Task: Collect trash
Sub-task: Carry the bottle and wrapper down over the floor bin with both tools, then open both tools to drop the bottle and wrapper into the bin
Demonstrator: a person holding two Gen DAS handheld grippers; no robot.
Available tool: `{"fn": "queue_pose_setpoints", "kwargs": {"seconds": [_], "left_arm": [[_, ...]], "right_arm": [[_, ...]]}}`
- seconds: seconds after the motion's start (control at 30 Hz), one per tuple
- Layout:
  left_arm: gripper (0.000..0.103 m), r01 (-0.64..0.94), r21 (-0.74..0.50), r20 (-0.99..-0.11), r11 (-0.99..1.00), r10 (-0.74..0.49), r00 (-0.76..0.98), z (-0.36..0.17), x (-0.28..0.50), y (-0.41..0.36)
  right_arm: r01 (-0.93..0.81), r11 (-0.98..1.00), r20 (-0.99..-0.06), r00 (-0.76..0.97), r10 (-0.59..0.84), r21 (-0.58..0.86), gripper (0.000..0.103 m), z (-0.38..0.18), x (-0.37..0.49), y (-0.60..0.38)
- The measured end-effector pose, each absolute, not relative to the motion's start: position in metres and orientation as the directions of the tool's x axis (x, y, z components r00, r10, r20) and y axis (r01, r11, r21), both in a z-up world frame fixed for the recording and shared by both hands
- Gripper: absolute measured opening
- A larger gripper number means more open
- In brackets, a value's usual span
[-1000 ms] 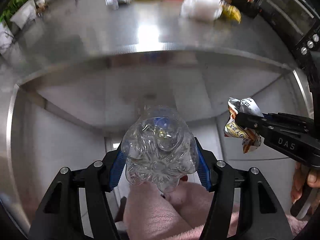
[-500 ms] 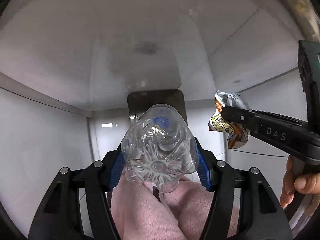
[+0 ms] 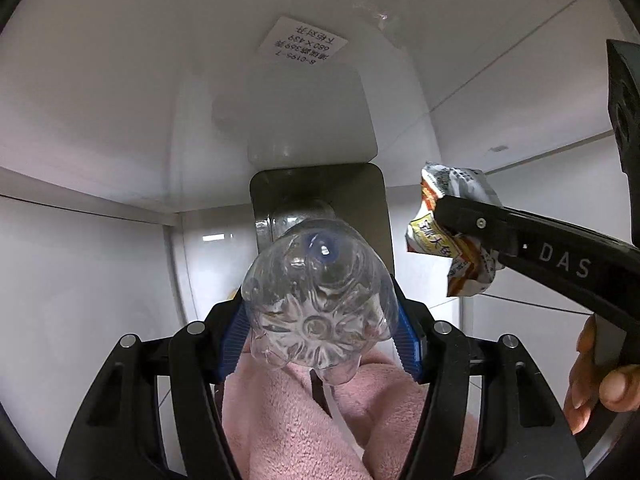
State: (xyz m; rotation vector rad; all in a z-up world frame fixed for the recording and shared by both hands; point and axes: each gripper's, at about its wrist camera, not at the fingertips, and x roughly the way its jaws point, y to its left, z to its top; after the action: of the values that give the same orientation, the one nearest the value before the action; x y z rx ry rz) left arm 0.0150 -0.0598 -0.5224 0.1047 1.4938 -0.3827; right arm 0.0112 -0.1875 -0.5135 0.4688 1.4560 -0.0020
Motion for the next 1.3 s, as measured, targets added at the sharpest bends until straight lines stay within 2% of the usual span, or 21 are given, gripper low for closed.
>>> {"fn": "queue_pose_setpoints", "kwargs": {"seconds": [0.03, 0.1, 0.13, 0.27, 0.37, 0.53, 0.57, 0.63, 0.87, 1.0, 1.3], "left_arm": [[0.06, 0.308, -0.169, -0.982, 0.936, -0.186, 0.026, -0.523, 0.016, -0.058], [0.059, 0.304, -0.165, -0.983, 0.938, -0.182, 0.028, -0.521, 0.016, -0.055], [0.059, 0.303, -0.158, -0.984, 0.94, -0.175, 0.031, -0.519, 0.016, -0.054], [0.077, 0.296, -0.148, -0.984, 0.944, -0.17, 0.05, -0.512, 0.019, -0.048], [0.086, 0.307, -0.137, -0.983, 0.942, -0.167, 0.072, -0.503, 0.018, -0.047], [0.094, 0.318, -0.129, -0.978, 0.939, -0.173, 0.115, -0.474, 0.015, -0.045], [0.094, 0.318, -0.129, -0.977, 0.939, -0.176, 0.123, -0.47, 0.014, -0.046], [0.095, 0.323, -0.131, -0.972, 0.937, -0.186, 0.146, -0.451, 0.01, -0.044], [0.095, 0.335, -0.138, -0.94, 0.932, -0.23, 0.252, -0.366, 0.0, -0.034], [0.095, 0.353, -0.121, -0.906, 0.928, -0.249, 0.343, -0.315, -0.002, -0.033], [0.095, 0.406, -0.104, -0.841, 0.908, -0.298, 0.451, -0.236, 0.016, -0.05]], "right_arm": [[0.282, 0.91, -0.952, 0.13, 0.278, 0.304, 0.041, -0.513, 0.013, -0.187], [0.287, 0.909, -0.952, 0.139, 0.272, 0.301, 0.052, -0.512, 0.015, -0.189], [0.289, 0.909, -0.953, 0.144, 0.267, 0.298, 0.052, -0.509, 0.016, -0.19], [0.295, 0.91, -0.954, 0.157, 0.254, 0.291, 0.055, -0.504, 0.019, -0.194], [0.298, 0.911, -0.955, 0.173, 0.243, 0.285, 0.062, -0.495, 0.019, -0.198], [0.288, 0.914, -0.95, 0.211, 0.229, 0.285, 0.078, -0.46, 0.009, -0.205], [0.281, 0.917, -0.949, 0.222, 0.224, 0.282, 0.079, -0.451, 0.006, -0.207], [0.268, 0.922, -0.945, 0.248, 0.214, 0.279, 0.087, -0.431, -0.001, -0.211], [0.216, 0.936, -0.909, 0.374, 0.184, 0.278, 0.088, -0.345, -0.024, -0.234], [0.206, 0.945, -0.867, 0.481, 0.129, 0.255, 0.093, -0.289, -0.031, -0.251], [0.249, 0.933, -0.793, 0.606, 0.06, 0.261, 0.094, -0.226, -0.028, -0.293]]}}
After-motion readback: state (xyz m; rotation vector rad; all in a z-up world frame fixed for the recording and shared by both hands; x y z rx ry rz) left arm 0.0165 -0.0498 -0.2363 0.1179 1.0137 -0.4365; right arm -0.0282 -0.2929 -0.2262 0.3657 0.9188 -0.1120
